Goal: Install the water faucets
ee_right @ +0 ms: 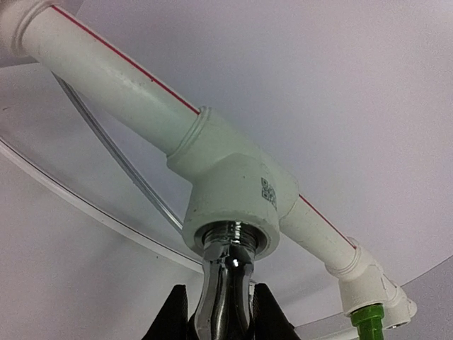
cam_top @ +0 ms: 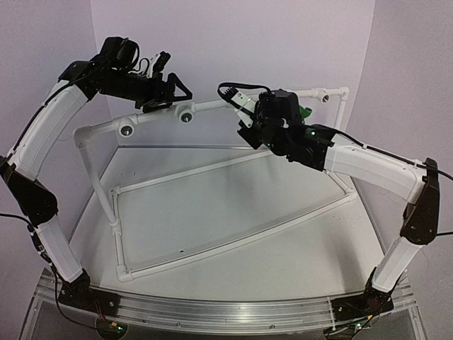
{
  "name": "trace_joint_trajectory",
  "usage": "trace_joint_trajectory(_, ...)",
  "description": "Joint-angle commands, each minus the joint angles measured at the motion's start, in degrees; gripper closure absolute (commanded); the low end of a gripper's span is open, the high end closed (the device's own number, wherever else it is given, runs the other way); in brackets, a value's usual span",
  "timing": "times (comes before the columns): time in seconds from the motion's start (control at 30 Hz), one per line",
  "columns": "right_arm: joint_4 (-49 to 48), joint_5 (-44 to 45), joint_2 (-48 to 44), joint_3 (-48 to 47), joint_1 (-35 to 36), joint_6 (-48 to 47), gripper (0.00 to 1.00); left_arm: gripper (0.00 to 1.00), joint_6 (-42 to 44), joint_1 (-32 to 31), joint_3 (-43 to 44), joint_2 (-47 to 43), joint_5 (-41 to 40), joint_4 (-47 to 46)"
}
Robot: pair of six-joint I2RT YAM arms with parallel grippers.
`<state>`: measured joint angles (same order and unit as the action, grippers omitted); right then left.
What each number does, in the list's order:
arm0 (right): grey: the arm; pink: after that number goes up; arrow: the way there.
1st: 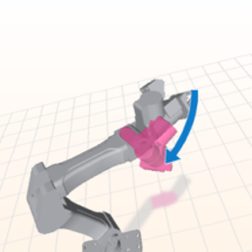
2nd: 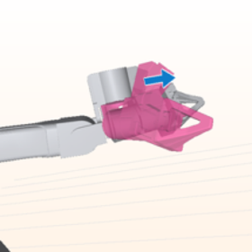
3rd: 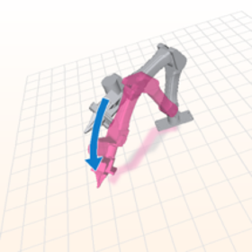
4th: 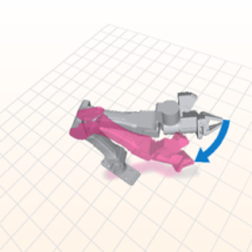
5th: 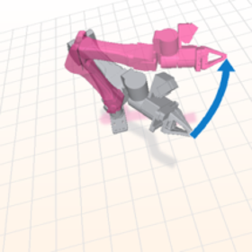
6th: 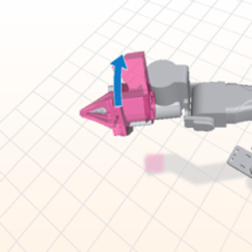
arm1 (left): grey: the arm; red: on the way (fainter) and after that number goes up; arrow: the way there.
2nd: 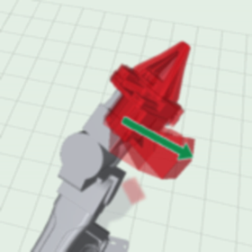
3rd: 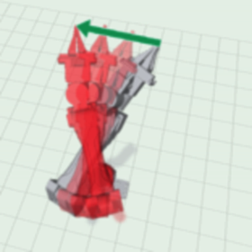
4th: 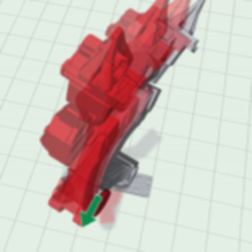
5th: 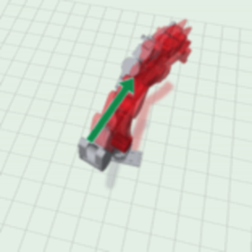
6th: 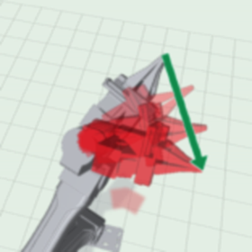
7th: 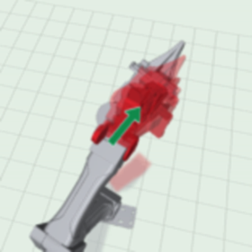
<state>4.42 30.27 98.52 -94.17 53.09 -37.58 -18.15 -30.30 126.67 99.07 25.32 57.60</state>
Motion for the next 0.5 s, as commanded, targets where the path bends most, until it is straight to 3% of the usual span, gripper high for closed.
trace_joint_trajectory(0.0, -7.5, -6.8, 0.5, -4.8, -0.1, 10.0, 1.0, 0.12, -1.4, -0.6, -0.9, -1.7, 2.4, 0.9)
trace_joint_trajectory(0.47, -7.6, -13.0, 0.8, -6.3, -1.7, 23.8, 1.0, 0.12, -1.5, -0.5, -2.3, -2.3, 2.2, 0.1)
